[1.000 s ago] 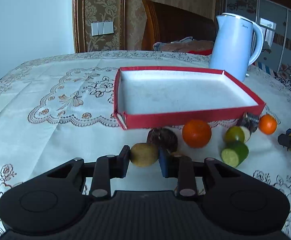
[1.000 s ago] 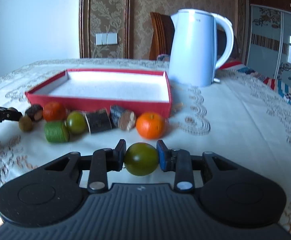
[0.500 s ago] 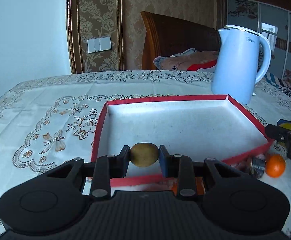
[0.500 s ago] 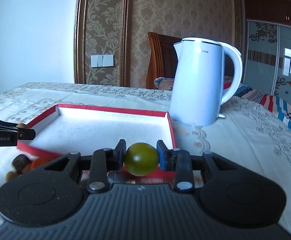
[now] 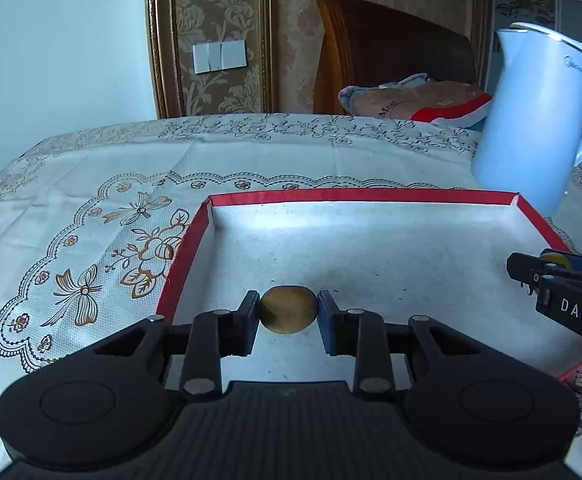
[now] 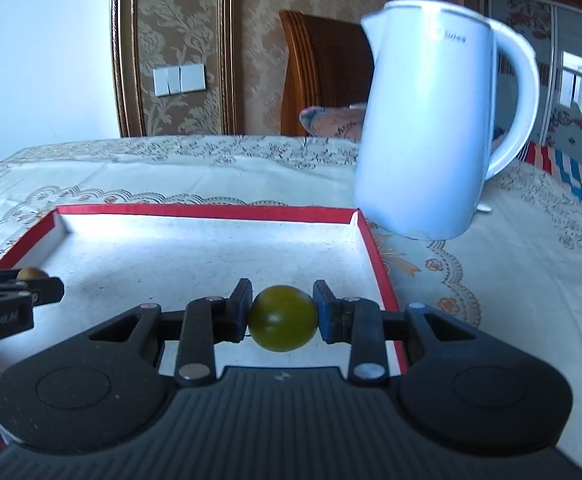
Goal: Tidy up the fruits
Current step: 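Carry both held fruits over the red tray with both grippers, then open the right gripper to drop the green tomato while the left gripper releases the brown fruit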
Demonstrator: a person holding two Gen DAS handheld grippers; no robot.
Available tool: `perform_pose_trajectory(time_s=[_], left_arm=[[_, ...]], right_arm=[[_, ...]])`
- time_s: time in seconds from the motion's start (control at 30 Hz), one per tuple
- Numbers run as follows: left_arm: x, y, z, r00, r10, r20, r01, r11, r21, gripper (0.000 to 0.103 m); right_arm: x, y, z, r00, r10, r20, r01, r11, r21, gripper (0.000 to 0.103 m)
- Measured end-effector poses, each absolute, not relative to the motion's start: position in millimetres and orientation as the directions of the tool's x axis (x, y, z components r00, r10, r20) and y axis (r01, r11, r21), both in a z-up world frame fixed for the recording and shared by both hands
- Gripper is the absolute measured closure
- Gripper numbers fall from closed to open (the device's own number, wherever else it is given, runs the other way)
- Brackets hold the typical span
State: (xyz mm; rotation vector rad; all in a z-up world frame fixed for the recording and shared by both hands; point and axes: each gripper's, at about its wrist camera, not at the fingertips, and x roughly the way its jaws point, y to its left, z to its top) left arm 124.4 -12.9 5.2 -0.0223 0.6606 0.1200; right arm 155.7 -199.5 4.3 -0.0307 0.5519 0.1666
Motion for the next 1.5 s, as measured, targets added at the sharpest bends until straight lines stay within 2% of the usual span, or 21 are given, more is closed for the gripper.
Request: perform_pose_trajectory(time_s=[0.5, 1.03, 1.1, 1.13, 1.2, 1.27, 1.43, 1.5], left_arm=[[146.4, -17.1, -5.0, 0.760, 0.087, -0.645, -0.105, 0.994, 0.011, 0.073], [145.4, -14.7, -5.4, 0.763, 0.078, -0.641, -0.101, 0.995, 0.000, 0.072], [145.0, -14.2, -5.2, 0.763, 0.076, -0.642, -0.101, 0.995, -0.001, 0.072], [144.4, -14.0, -5.1, 0.763, 0.077, -0.642, -0.102, 0.995, -0.002, 0.071], [143.6, -13.4, -4.8, 0.764, 0.076, -0.640, -0.103, 0.995, -0.005, 0.064], [141.8, -12.1, -3.1, 0.772, 0.073, -0.631, -0.109, 0.994, -0.019, 0.043], [134.5, -14.6, 1.8, 0.804, 0.089, -0.588, -0.114, 0.993, -0.006, 0.040], [133.8, -16.5, 1.6, 0.803, 0.087, -0.590, -0.104, 0.995, 0.005, 0.040]], right_arm=[[178.0, -192.7, -9.4, 0.793, 0.154, -0.589, -0.176, 0.984, 0.020, 0.072], [176.9, -192.1, -9.0, 0.796, 0.143, -0.589, -0.168, 0.986, 0.012, 0.071], [176.6, -192.9, -8.9, 0.796, 0.141, -0.588, -0.166, 0.986, 0.012, 0.068], [176.3, -193.1, -8.7, 0.797, 0.139, -0.588, -0.164, 0.986, 0.011, 0.062], [174.1, -194.0, -7.3, 0.807, 0.132, -0.576, -0.157, 0.988, 0.007, 0.058], [173.1, -194.7, -6.5, 0.809, 0.133, -0.573, -0.156, 0.988, 0.009, 0.054], [171.7, -195.3, -6.1, 0.809, 0.134, -0.572, -0.152, 0.988, 0.016, 0.053], [170.7, -195.5, -5.9, 0.809, 0.136, -0.572, -0.152, 0.988, 0.020, 0.049]])
